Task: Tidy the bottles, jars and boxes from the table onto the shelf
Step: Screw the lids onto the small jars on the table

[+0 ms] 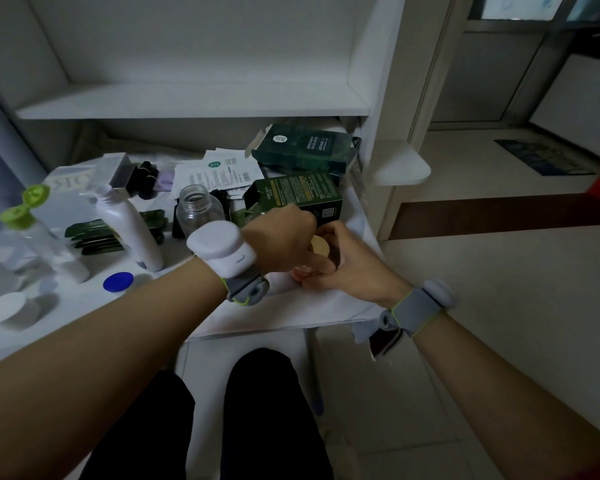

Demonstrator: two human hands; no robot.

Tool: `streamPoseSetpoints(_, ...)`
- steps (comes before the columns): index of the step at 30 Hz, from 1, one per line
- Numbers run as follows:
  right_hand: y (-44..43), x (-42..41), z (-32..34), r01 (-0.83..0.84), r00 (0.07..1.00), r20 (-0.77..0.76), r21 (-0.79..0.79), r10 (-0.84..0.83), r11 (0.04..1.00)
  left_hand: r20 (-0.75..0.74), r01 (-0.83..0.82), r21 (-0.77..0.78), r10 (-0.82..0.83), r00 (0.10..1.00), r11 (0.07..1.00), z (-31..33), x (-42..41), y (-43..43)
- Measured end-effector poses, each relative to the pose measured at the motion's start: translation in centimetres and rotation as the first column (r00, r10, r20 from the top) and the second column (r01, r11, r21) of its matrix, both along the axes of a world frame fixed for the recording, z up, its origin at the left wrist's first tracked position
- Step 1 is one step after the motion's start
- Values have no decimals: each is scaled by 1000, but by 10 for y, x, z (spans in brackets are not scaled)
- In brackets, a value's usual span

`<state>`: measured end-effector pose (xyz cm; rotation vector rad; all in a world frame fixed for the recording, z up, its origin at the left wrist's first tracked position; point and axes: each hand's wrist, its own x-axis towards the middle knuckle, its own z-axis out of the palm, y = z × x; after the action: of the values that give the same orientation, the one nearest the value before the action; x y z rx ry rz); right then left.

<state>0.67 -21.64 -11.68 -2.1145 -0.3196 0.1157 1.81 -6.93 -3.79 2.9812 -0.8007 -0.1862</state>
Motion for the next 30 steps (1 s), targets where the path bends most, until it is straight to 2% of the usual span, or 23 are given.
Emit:
streamPoseSetpoints(4,0,-2,-1,15,1000,11,2,-15,1000,13,-3,22,3,1000,1000,0,-3,0)
streamPoseSetpoints(11,2,-3,2,26,999,29,10,-26,1000,-64,186,78,-181,981,980,12,0,5)
streamPoseSetpoints(17,-1,0,0,19,1000,14,-21,-19,1000,61,23,127,-31,998,992,7,-8,-2)
streamPoseSetpoints(19,0,1,0,28,1000,9,-25,-28,999,54,69,158,-78,996,985,8,-9,-1)
streamPoseSetpoints(21,3,0,3,29,999,21,-27,-28,999,-7,167,122,-167,986,978,13,-9,3)
streamPoseSetpoints(23,3,1,2,24,999,35,-30,-23,999,-46,197,50,-195,980,979,17,-9,7)
streamPoseSetpoints(27,1,0,3,29,999,17,-29,-28,999,107,51,174,-70,992,984,14,-9,0)
streamPoseSetpoints(30,0,0,3,6,1000,2,-34,-6,999,133,28,205,-57,989,978,6,-8,0)
